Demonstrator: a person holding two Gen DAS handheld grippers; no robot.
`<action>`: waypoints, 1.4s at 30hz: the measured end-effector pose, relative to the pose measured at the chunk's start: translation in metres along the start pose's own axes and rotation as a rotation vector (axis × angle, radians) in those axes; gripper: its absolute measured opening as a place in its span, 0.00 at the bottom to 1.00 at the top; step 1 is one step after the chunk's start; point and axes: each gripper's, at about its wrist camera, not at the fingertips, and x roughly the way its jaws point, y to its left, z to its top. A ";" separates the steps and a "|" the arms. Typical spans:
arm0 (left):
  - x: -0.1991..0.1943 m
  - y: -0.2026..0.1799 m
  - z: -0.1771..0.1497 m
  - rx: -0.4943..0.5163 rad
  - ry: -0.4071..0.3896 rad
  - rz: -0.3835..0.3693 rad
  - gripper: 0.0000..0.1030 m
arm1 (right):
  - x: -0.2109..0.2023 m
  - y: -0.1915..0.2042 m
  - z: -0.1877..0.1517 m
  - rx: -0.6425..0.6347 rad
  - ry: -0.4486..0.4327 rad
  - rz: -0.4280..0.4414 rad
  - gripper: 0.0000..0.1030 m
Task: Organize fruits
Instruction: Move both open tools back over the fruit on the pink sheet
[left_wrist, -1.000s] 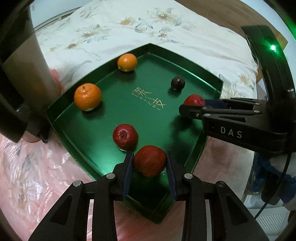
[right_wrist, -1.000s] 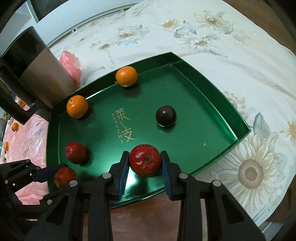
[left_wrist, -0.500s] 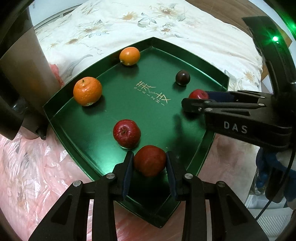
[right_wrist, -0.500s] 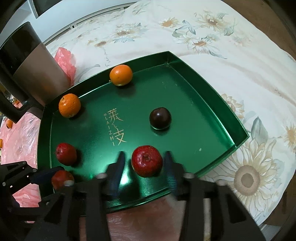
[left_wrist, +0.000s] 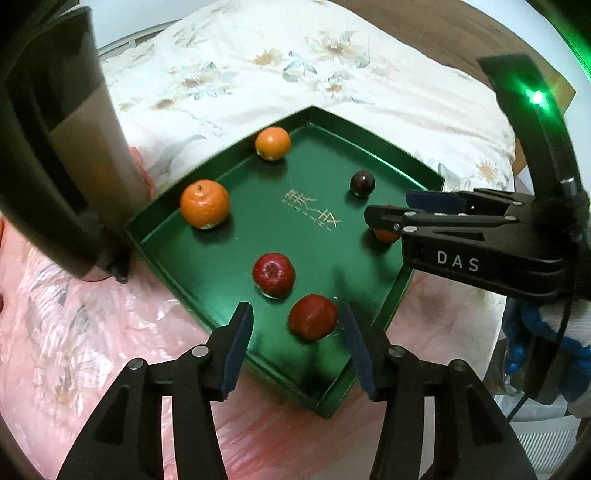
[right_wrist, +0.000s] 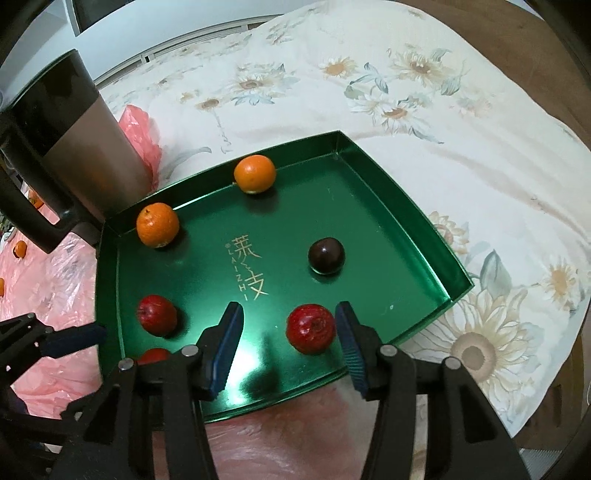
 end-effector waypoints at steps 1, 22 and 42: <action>-0.005 0.002 -0.001 0.000 -0.005 0.002 0.45 | -0.001 0.001 0.000 -0.001 0.000 -0.001 0.73; -0.072 0.064 -0.038 -0.093 -0.043 0.070 0.45 | -0.038 0.070 -0.020 -0.065 0.035 0.033 0.73; -0.123 0.153 -0.093 -0.239 -0.057 0.154 0.45 | -0.051 0.167 -0.041 -0.170 0.075 0.117 0.73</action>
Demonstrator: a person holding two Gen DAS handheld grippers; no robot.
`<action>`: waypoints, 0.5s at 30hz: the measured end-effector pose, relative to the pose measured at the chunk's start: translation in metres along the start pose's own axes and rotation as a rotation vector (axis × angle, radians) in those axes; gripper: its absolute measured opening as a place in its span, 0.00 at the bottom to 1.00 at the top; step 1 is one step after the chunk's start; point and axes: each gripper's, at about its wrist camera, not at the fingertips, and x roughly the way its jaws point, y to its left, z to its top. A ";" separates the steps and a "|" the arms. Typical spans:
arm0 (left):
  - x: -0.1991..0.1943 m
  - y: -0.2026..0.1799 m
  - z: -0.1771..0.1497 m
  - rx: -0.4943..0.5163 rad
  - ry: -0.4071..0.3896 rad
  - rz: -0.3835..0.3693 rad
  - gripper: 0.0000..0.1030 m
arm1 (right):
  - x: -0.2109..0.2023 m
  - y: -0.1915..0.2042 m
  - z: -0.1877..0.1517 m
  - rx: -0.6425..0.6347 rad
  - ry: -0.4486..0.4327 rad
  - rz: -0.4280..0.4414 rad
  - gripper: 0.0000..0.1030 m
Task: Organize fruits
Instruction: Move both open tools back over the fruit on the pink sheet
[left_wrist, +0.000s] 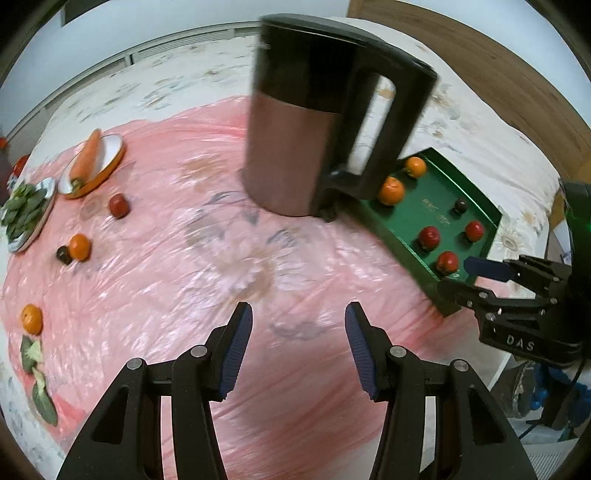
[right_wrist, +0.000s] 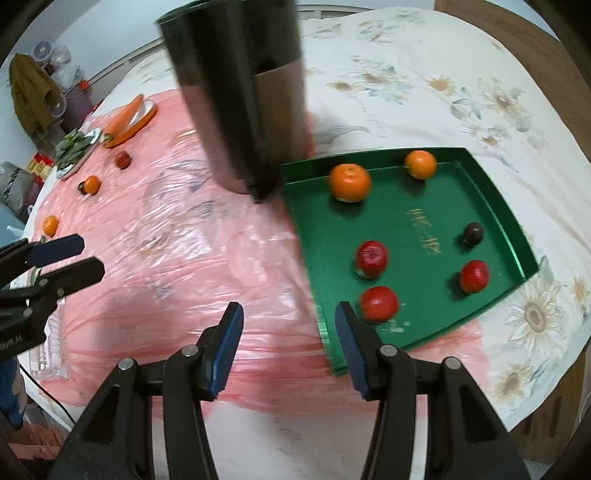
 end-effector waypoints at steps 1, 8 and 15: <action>-0.001 0.006 -0.001 -0.006 0.000 0.006 0.45 | 0.001 0.006 0.000 -0.007 0.002 0.008 0.73; -0.010 0.040 -0.011 -0.041 -0.002 0.046 0.45 | 0.010 0.047 0.002 -0.080 0.019 0.066 0.73; -0.014 0.079 -0.021 -0.098 -0.007 0.082 0.45 | 0.022 0.078 0.008 -0.119 0.030 0.092 0.73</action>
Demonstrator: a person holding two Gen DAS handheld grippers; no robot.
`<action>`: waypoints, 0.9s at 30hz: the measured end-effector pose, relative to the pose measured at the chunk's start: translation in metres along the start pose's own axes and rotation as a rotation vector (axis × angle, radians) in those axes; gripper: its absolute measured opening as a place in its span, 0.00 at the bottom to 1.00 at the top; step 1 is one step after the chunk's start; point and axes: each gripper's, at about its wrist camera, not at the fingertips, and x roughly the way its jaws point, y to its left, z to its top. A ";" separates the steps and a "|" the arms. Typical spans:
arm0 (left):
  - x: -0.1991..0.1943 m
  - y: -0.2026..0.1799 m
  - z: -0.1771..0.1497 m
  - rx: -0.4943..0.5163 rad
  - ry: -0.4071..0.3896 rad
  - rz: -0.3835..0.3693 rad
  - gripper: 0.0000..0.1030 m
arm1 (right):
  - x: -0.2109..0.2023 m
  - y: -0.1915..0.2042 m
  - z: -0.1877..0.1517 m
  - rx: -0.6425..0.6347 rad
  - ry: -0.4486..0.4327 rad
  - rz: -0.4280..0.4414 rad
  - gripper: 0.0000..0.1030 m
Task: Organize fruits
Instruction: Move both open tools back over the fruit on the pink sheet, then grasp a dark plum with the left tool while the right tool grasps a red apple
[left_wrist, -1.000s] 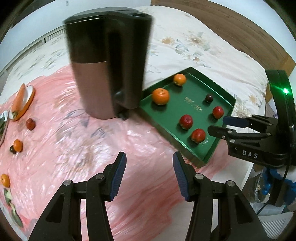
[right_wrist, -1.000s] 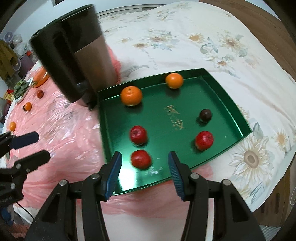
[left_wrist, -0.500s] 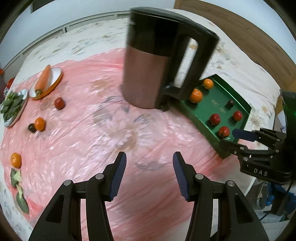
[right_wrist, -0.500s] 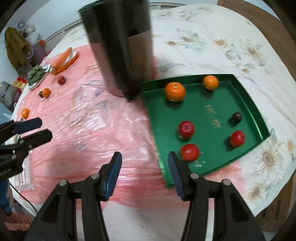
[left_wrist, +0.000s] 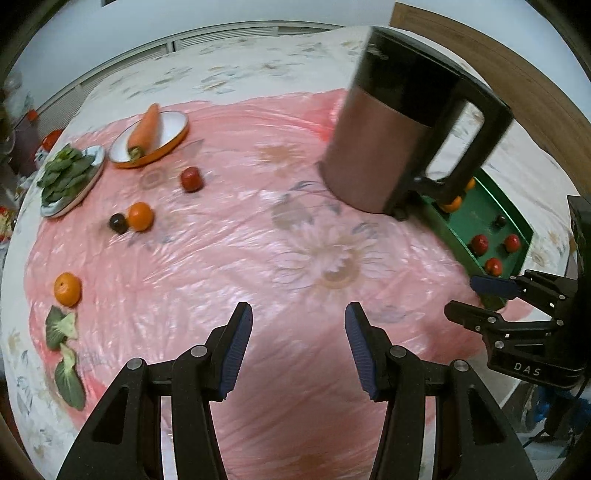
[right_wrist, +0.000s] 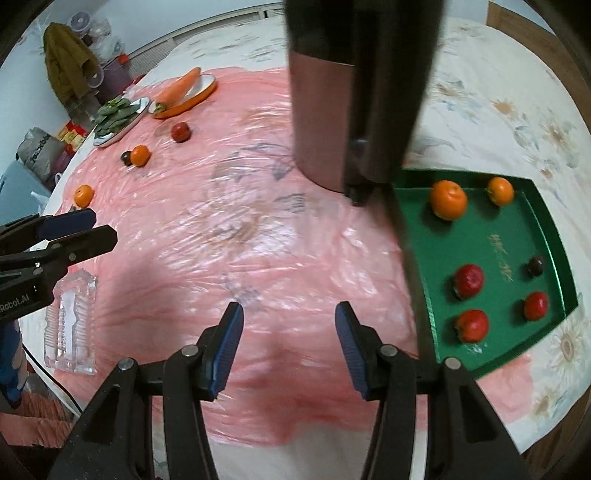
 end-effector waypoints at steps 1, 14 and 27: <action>0.001 0.006 -0.002 -0.008 0.001 0.005 0.45 | 0.002 0.005 0.002 -0.007 0.001 0.003 0.73; 0.013 0.085 -0.015 -0.095 0.014 0.087 0.45 | 0.043 0.076 0.031 -0.120 0.002 0.098 0.73; 0.031 0.152 -0.010 -0.128 0.018 0.153 0.45 | 0.079 0.134 0.059 -0.203 -0.017 0.216 0.73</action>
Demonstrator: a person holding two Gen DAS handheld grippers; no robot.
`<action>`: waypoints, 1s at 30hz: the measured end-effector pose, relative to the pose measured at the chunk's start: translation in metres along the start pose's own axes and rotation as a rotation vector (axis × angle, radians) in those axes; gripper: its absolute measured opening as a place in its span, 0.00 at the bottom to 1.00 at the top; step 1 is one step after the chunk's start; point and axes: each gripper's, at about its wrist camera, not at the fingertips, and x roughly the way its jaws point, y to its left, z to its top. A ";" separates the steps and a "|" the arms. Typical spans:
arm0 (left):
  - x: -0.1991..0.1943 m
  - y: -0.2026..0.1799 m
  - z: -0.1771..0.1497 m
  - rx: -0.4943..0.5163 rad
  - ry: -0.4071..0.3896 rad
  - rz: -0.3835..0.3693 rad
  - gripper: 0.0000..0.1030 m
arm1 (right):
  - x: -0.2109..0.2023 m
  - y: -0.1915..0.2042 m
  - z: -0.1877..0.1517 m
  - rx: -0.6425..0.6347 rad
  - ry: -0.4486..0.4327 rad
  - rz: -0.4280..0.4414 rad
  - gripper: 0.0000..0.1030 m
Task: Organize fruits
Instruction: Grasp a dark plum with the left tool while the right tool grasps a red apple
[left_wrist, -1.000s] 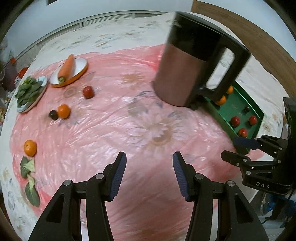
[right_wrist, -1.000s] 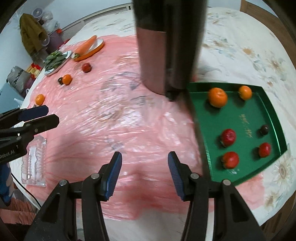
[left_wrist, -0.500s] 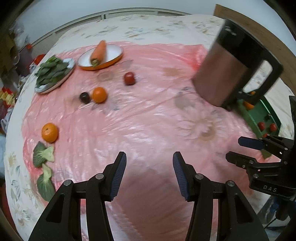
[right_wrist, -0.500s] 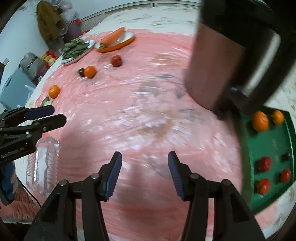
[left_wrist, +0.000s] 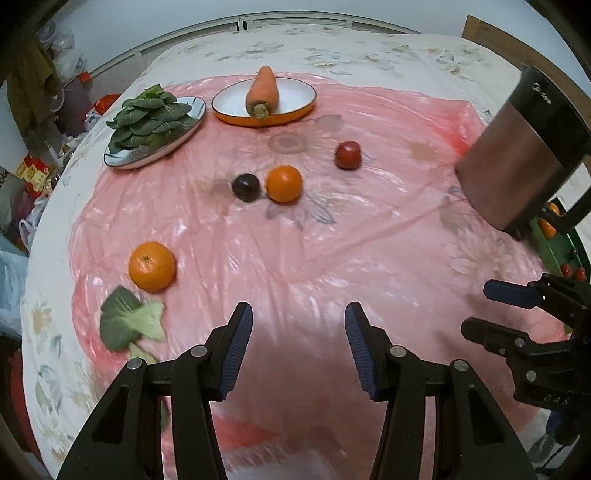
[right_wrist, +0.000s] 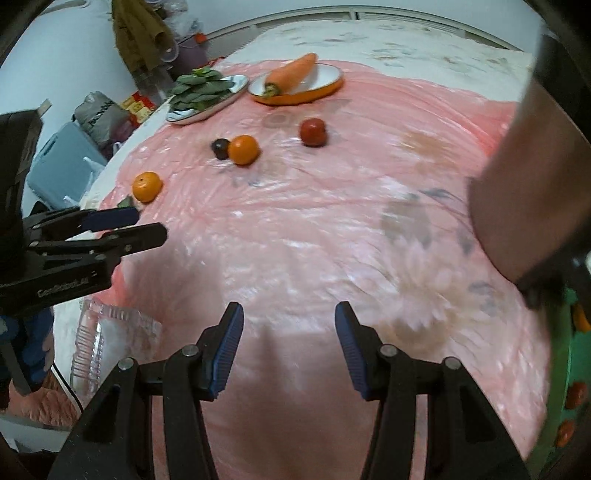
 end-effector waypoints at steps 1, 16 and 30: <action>0.002 0.004 0.004 0.002 -0.002 0.002 0.45 | 0.004 0.003 0.004 -0.011 -0.004 0.012 0.73; 0.054 0.055 0.072 0.008 -0.023 0.009 0.40 | 0.052 0.025 0.073 -0.196 -0.059 0.118 0.68; 0.089 0.052 0.095 0.097 -0.005 0.064 0.39 | 0.068 -0.001 0.103 -0.156 -0.094 0.066 0.68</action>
